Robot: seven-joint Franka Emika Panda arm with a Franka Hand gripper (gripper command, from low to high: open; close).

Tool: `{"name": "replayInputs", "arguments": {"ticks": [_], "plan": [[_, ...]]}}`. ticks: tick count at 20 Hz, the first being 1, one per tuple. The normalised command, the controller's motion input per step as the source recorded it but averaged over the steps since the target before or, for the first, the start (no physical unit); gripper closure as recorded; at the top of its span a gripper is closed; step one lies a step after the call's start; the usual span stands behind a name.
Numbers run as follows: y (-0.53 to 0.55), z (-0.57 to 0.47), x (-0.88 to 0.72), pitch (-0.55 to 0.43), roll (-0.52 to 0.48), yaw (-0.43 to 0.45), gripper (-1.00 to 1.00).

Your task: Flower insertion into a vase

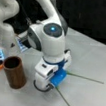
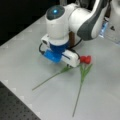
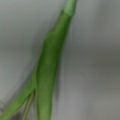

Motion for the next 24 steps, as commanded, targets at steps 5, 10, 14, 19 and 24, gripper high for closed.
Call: {"name": "replayInputs", "arguments": {"ticks": [5, 10, 14, 19, 24], "plan": [[-0.13, -0.15, 0.44, 0.105, 0.136, -0.019, -1.0], [-0.09, -0.06, 0.33, 0.078, 0.139, -0.02, -1.0], [-0.07, 0.04, 0.19, 0.069, 0.154, -0.032, -1.0], [-0.06, 0.04, 0.13, 0.088, 0.124, -0.039, 1.0], [-0.08, -0.15, 0.12, 0.052, 0.119, -0.043, 1.0]]}}
